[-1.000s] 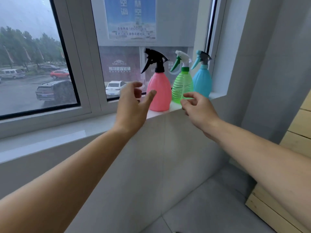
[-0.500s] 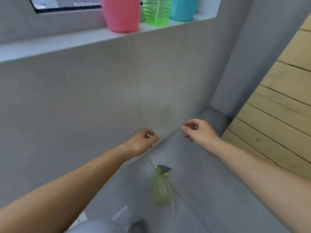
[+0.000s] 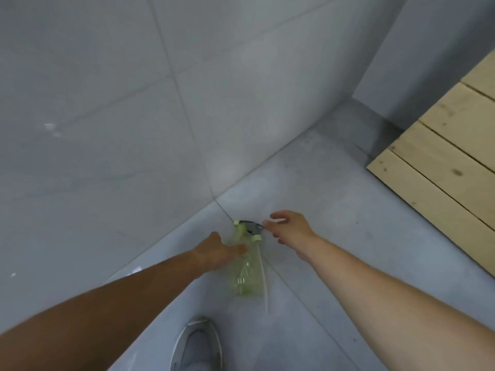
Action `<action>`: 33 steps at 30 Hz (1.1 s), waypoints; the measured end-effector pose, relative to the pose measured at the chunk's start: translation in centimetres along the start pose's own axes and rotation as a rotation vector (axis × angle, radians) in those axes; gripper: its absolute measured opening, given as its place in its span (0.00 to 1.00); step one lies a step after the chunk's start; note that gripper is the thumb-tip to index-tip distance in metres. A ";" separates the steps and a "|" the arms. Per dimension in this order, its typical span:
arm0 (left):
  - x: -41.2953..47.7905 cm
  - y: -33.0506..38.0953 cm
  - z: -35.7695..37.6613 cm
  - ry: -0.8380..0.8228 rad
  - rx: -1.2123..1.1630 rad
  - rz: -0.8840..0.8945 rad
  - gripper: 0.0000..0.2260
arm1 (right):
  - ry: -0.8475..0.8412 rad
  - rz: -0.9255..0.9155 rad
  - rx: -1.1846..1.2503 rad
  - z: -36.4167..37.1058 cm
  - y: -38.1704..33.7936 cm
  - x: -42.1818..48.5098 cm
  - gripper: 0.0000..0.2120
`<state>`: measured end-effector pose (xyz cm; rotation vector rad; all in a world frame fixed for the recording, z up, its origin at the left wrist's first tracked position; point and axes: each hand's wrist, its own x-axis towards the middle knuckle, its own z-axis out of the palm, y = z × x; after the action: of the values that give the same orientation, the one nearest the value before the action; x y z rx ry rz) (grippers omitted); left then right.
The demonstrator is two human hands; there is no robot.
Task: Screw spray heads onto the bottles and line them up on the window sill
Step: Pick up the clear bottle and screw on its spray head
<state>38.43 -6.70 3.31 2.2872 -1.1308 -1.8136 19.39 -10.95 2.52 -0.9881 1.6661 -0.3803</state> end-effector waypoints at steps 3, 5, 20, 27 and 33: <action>1.7 -0.8 0.9 0.017 -0.002 -0.048 0.45 | 0.047 -0.018 -0.054 1.5 1.2 2.3 0.22; 2.6 -1.0 1.5 0.037 -0.003 -0.029 0.36 | 0.072 -0.031 -0.081 2.3 1.7 3.4 0.22; 1.9 -4.6 1.3 -0.019 -0.309 -0.035 0.12 | 0.071 -0.040 -0.282 5.9 3.1 6.2 0.24; 0.5 -2.2 -0.2 -0.113 -0.296 0.098 0.23 | 0.043 -0.002 -0.024 2.0 0.9 3.7 0.06; -5.4 4.1 -1.7 -0.206 -0.176 0.314 0.21 | 0.021 -0.127 0.195 -7.2 -5.1 -3.9 0.04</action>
<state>37.37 -7.56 10.23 1.7471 -1.2173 -1.9614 15.06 -12.71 10.94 -0.9487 1.5565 -0.6276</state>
